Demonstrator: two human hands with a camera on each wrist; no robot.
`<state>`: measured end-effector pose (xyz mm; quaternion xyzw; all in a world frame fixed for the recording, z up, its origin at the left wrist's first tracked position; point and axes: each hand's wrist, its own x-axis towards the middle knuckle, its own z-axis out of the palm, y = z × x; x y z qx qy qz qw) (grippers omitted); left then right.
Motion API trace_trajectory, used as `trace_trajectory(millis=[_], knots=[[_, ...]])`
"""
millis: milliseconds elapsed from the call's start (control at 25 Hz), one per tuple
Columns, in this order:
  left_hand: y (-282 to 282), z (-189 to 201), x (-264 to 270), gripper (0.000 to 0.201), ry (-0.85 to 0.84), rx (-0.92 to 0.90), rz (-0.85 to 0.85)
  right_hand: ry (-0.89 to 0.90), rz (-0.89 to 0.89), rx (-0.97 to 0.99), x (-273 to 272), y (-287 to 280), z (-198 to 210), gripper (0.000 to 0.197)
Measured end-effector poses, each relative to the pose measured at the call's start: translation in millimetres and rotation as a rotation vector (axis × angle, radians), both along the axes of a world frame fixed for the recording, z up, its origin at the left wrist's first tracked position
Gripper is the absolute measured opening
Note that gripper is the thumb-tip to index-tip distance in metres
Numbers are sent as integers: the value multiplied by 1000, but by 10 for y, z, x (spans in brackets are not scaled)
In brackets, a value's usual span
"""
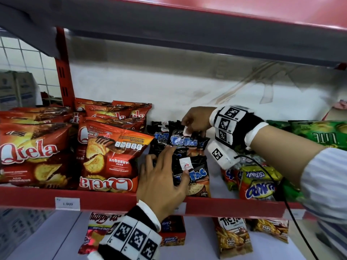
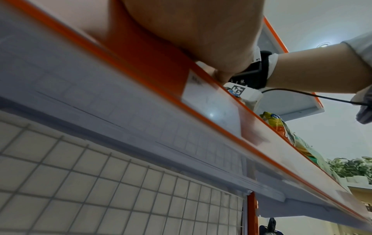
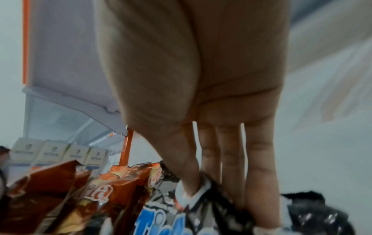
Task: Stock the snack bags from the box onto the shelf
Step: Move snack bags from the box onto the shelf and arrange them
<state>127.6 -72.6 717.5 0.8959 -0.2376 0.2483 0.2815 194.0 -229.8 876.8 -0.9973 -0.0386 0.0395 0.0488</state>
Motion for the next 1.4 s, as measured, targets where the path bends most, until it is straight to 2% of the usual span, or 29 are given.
trace_trajectory(millis=[80, 160, 320, 440, 520, 600, 800, 880, 1000, 1120, 1280, 1400], knots=[[7, -9, -10, 67, -39, -12, 8, -75, -7, -215, 22, -73, 75, 31], [8, -14, -18, 64, -63, -36, -1, -49, -35, -262, 48, -145, 33, 35], [6, -31, -31, 57, -98, -63, 13, -4, -63, -191, 98, -232, -170, 33], [1, -36, -34, 52, -153, -59, 21, -80, 0, 16, 79, -157, -118, 21], [-8, -43, -27, 52, -158, -49, 24, 74, 90, 153, 46, -26, -98, 25], [-13, -43, -23, 54, -143, -49, 14, 214, 129, 138, 35, 87, -134, 33], [-5, -25, -49, 49, -157, -42, 41, 237, 77, 89, 107, 120, -193, 27], [-2, -23, -48, 46, -163, -43, 41, 185, 81, 77, 145, 153, -184, 21], [0, -26, -42, 46, -169, -37, 36, -6, 88, 161, 237, 197, -106, 10], [-4, -35, -37, 45, -168, -37, 34, -140, 82, 118, 322, 250, -110, 17], [6, -48, -28, 45, -162, -45, 23, -112, 103, -19, 399, 291, -283, 28], [6, -34, -35, 46, -141, -39, 26, -136, 81, 29, 299, 240, -79, 30]])
